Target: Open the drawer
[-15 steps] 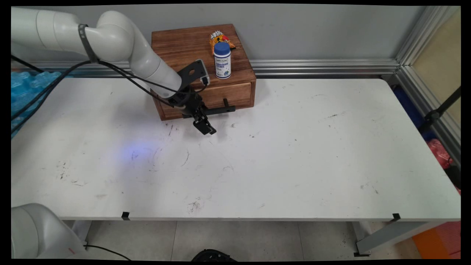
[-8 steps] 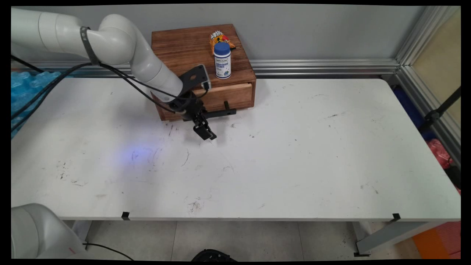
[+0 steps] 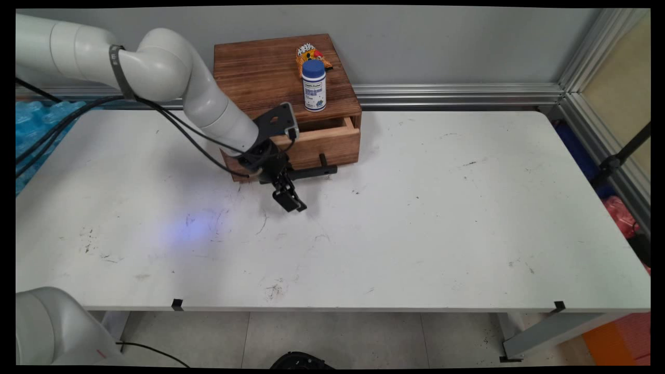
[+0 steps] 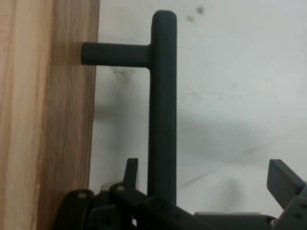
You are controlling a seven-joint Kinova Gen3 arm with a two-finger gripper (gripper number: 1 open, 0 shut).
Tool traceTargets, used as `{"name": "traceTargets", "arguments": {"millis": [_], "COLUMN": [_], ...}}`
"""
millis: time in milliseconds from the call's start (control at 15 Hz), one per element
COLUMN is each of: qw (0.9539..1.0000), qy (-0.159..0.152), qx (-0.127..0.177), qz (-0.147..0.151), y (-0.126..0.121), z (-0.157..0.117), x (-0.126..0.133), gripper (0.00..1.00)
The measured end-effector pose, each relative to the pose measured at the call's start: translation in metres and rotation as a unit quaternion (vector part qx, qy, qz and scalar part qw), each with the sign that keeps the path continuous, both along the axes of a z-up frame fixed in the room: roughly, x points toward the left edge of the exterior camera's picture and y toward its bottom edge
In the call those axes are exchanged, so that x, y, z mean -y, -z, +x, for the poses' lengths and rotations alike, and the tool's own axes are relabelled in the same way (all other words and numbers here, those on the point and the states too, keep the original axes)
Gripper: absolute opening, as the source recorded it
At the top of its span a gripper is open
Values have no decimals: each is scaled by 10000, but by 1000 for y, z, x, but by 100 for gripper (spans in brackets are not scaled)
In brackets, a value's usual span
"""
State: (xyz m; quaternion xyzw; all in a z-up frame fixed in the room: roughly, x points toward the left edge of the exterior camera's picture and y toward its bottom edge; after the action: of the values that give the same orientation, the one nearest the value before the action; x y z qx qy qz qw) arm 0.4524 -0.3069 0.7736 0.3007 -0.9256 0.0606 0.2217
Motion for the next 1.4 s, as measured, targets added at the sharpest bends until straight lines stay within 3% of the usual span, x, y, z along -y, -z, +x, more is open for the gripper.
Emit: {"name": "traceTargets", "arguments": {"millis": [733, 1400], "qw": [9996, 9999], "qy": [134, 97], "qx": [-138, -77], "qz": [218, 30], "y": [0, 2], "z": [-30, -67], "x": [-47, -78], "gripper": [100, 100]}}
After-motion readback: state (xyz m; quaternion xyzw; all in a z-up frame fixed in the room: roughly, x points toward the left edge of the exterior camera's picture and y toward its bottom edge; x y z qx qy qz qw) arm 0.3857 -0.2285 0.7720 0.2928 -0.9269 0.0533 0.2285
